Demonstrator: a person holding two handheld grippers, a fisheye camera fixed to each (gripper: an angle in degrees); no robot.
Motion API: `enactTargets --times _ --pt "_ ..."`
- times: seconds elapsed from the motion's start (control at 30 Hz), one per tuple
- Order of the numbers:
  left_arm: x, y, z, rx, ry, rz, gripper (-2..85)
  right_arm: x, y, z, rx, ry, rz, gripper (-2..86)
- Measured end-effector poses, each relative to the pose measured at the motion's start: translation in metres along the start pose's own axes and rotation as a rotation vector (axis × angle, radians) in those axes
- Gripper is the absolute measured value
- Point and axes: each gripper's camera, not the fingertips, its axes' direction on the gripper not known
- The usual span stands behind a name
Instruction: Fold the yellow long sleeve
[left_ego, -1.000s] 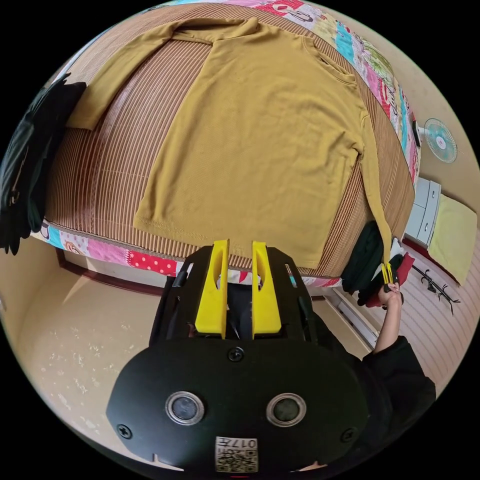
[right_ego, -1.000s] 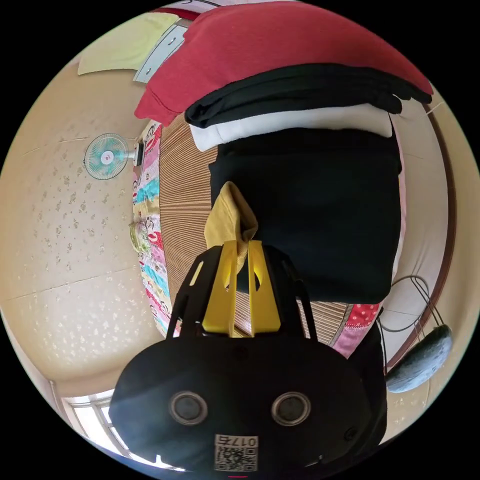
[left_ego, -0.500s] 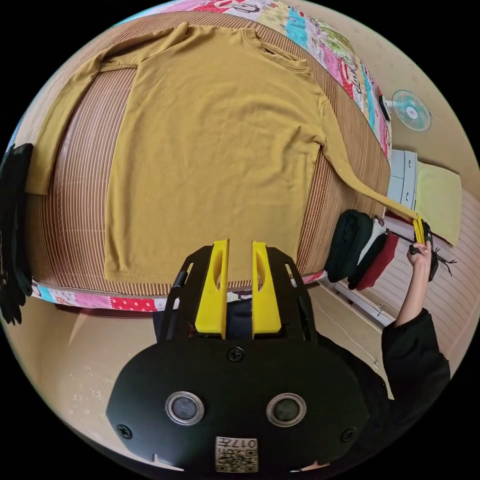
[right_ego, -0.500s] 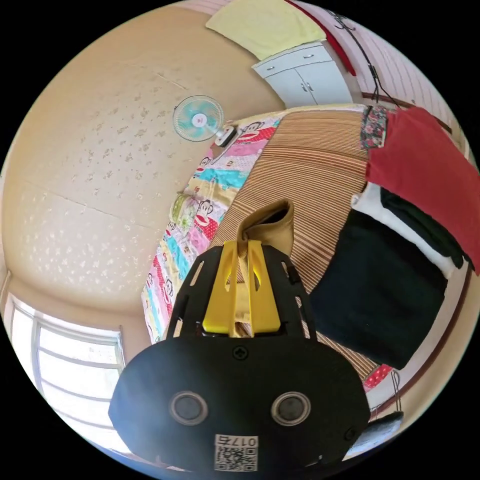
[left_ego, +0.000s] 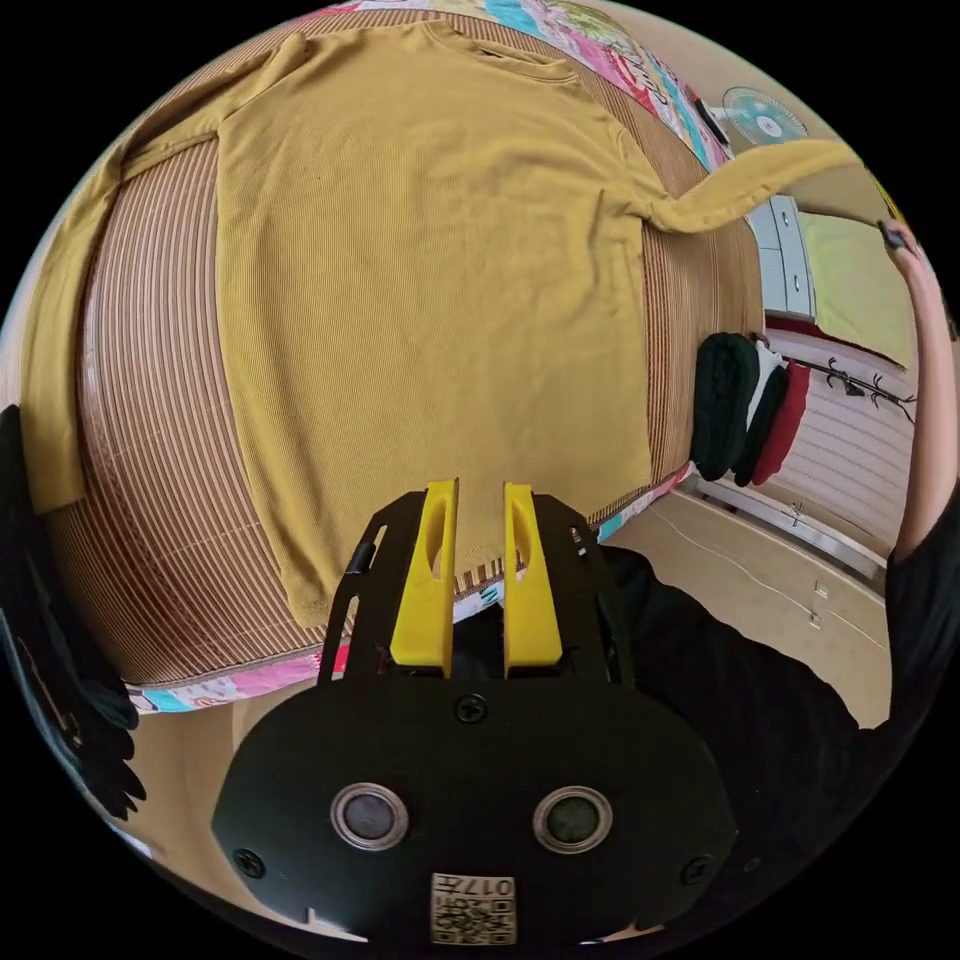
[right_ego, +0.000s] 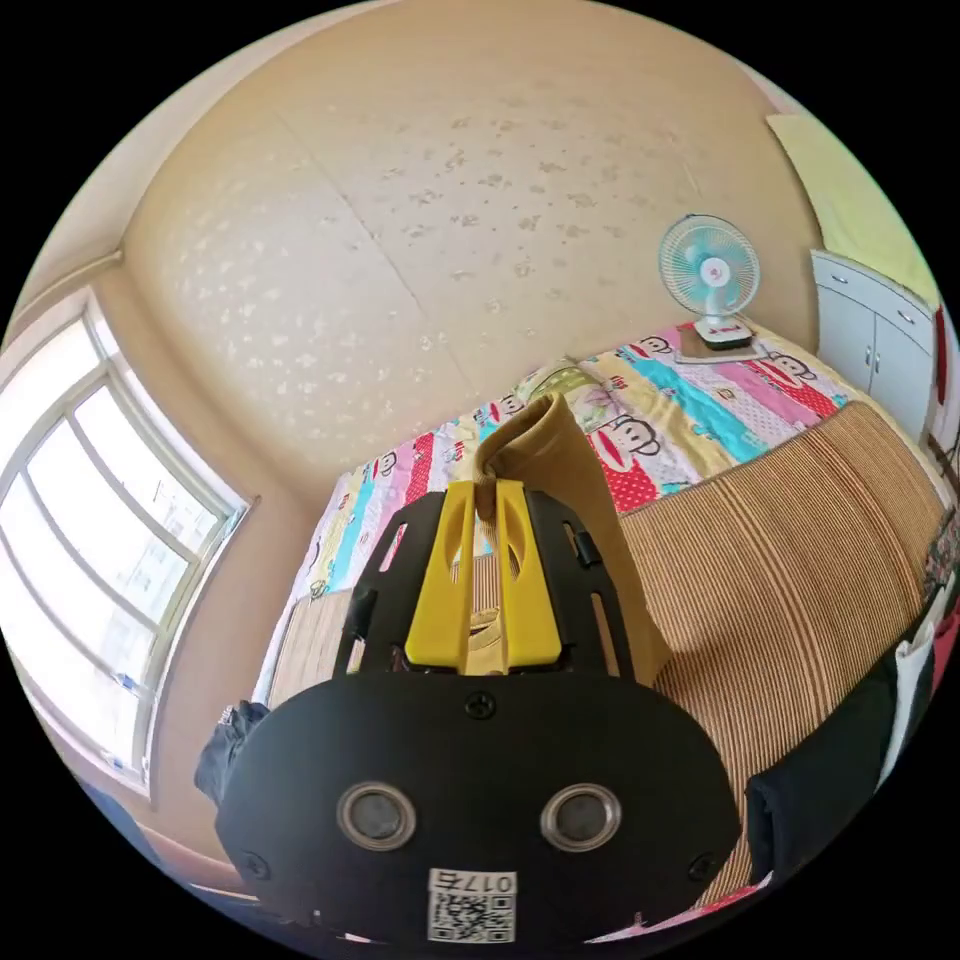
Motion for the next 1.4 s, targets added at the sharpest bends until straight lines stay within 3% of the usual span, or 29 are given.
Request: enactTargets --times 0.13,0.33,0.57,0.67,0.77,1.0,1.07,1.13,1.2,1.4 --pt "-0.017 0.016 -0.018 0.074 0.033 0.098 7.8 -0.078 0.055 0.106 -0.144 -0.107 -0.117 2.1" --pt "-0.086 0.038 -0.066 0.263 0.156 -0.015 7.8 -0.127 0.169 0.23 -0.428 -0.15 -0.203 3.1" --pt "-0.144 0.023 -0.151 0.55 0.272 -0.044 8.9 -0.136 0.221 0.253 -0.493 -0.154 -0.299 5.2" --pt "-0.158 -0.008 -0.183 0.67 0.377 -0.038 12.2 -0.131 0.221 0.264 -0.598 -0.267 -0.332 7.8" --pt "-0.155 -0.044 -0.205 0.747 0.353 -0.015 12.6 -0.122 0.215 0.261 -0.661 -0.376 -0.366 9.5" --pt "-0.124 -0.112 -0.184 0.718 0.145 -0.046 11.4 -0.057 0.186 0.196 -0.524 -0.186 -0.358 7.4" --pt "-0.109 -0.117 -0.162 0.691 0.006 -0.107 7.8 -0.041 0.186 0.176 -0.44 0.005 -0.388 6.2" --pt "-0.097 -0.107 -0.156 0.737 -0.056 -0.102 5.4 -0.029 0.194 0.159 -0.324 0.337 -0.462 3.9" --pt "-0.083 -0.097 -0.155 0.757 -0.096 -0.08 2.9 -0.015 0.194 0.151 -0.297 0.413 -0.455 3.0" --pt "-0.045 -0.053 -0.189 0.921 -0.029 0.042 0.1 0.055 0.169 0.122 -0.205 0.441 -0.056 4.9"
